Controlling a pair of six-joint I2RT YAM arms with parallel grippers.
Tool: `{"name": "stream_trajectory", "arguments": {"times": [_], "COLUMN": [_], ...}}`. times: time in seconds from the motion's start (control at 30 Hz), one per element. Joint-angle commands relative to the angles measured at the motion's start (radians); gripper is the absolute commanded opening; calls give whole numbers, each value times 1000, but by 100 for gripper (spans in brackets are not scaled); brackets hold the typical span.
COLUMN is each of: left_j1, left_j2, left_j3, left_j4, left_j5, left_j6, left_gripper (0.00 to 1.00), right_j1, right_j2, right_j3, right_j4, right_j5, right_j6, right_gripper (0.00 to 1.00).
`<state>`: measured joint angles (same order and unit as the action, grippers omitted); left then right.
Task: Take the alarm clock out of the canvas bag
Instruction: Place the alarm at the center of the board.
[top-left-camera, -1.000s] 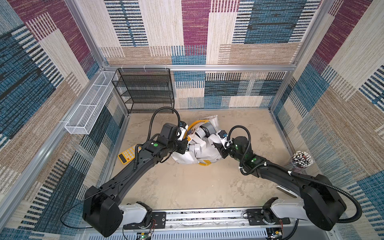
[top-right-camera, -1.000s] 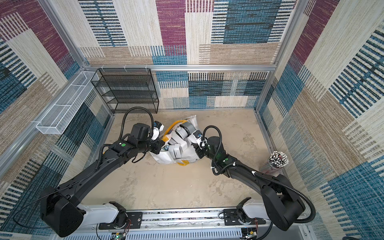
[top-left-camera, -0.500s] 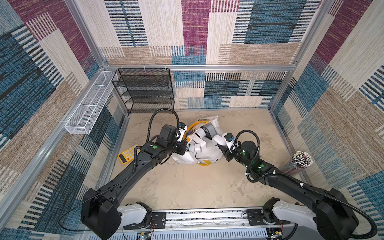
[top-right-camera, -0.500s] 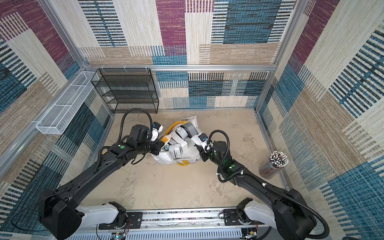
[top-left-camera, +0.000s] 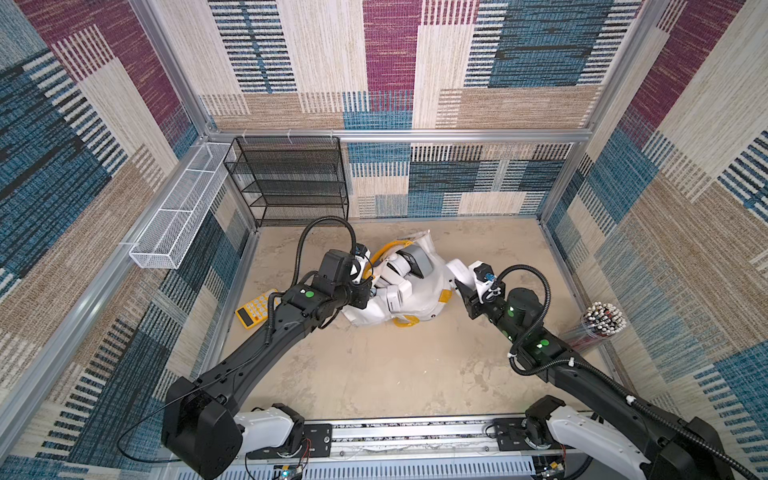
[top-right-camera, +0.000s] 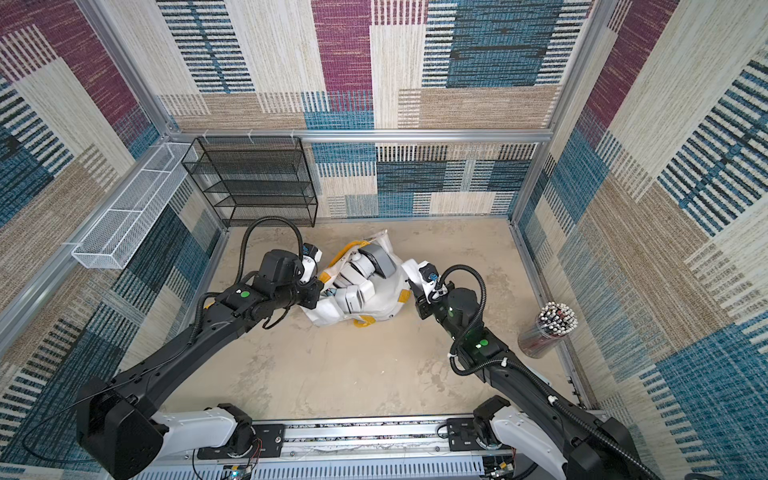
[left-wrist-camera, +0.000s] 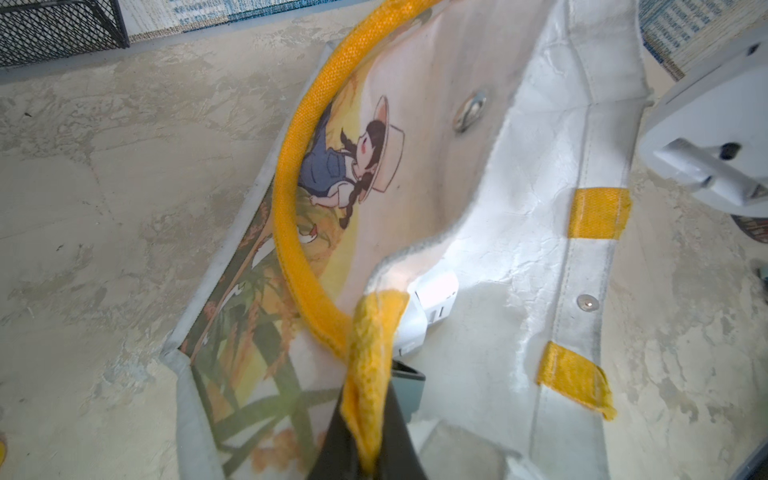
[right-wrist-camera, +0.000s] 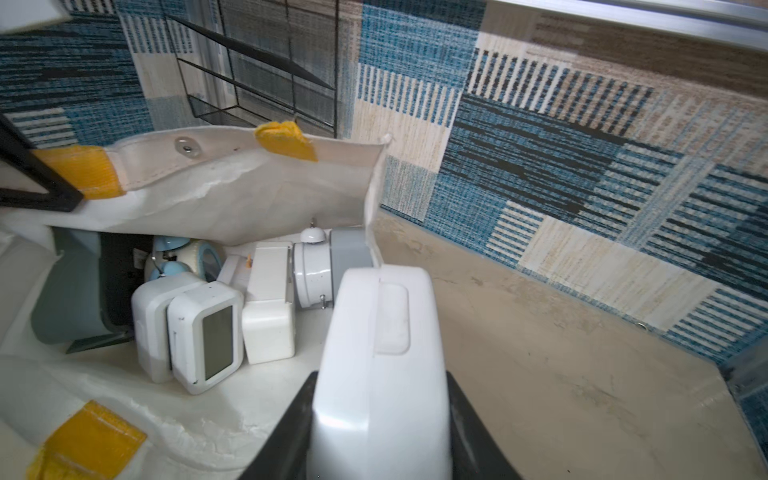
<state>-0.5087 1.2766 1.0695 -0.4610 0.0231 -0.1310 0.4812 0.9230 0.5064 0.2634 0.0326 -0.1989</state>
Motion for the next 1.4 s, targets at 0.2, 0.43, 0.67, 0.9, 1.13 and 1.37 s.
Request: {"name": "stream_trajectory", "arguments": {"times": [0.2, 0.43, 0.67, 0.9, 1.13, 1.37], "left_j1": [1, 2, 3, 11, 26, 30], "left_j2": [-25, -53, -61, -99, -137, -161], "left_j3": [-16, -31, -37, -56, -73, -84], "left_j4": [-98, -118, -154, -148, -124, -95], "left_j5": [-122, -174, -238, -277, -289, -278], "left_j6": [6, 21, 31, 49, 65, 82], "left_gripper": [0, 0, 0, 0, 0, 0], "right_j1": [-57, -65, -97, -162, -187, -188], "right_j2": [31, 157, 242, 342, 484, 564], "right_j3": [8, 19, 8, 9, 53, 90], "right_j4": [23, 69, 113, 170, 197, 223], "right_j5": [84, 236, 262, 346, 363, 391], "right_j6": [13, 33, 47, 68, 51, 43], "right_gripper": [25, 26, 25, 26, 26, 26]}}
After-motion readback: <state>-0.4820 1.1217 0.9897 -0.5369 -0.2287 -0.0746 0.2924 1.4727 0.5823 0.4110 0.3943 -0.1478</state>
